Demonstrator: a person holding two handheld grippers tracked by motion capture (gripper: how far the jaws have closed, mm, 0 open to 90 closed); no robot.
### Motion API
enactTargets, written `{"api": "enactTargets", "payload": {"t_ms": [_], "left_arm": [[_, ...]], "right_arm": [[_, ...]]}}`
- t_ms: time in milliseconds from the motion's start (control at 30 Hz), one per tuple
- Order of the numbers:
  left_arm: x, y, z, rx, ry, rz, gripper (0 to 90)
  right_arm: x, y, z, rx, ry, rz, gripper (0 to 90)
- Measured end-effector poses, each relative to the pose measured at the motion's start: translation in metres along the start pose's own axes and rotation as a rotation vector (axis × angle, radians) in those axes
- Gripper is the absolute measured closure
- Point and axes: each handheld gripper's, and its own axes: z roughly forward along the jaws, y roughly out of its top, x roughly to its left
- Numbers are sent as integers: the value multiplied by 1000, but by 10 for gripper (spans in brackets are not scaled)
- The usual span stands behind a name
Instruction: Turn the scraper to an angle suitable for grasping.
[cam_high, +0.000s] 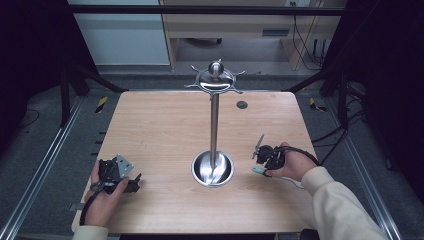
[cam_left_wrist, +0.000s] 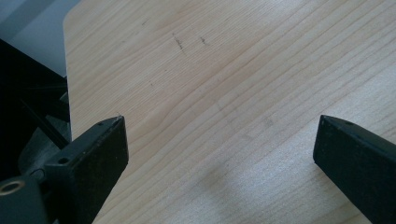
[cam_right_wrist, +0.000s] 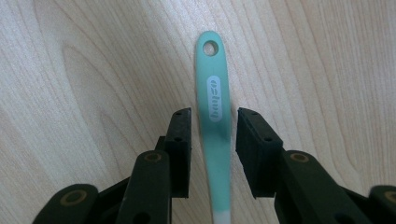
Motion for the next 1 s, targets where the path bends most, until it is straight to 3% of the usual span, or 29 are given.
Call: {"api": "enactTargets", "payload": {"t_ms": [1000], "left_arm": [[1, 1, 0, -11, 1, 13, 30]], "right_arm": [[-10, 3, 10, 21, 61, 6, 717]]}}
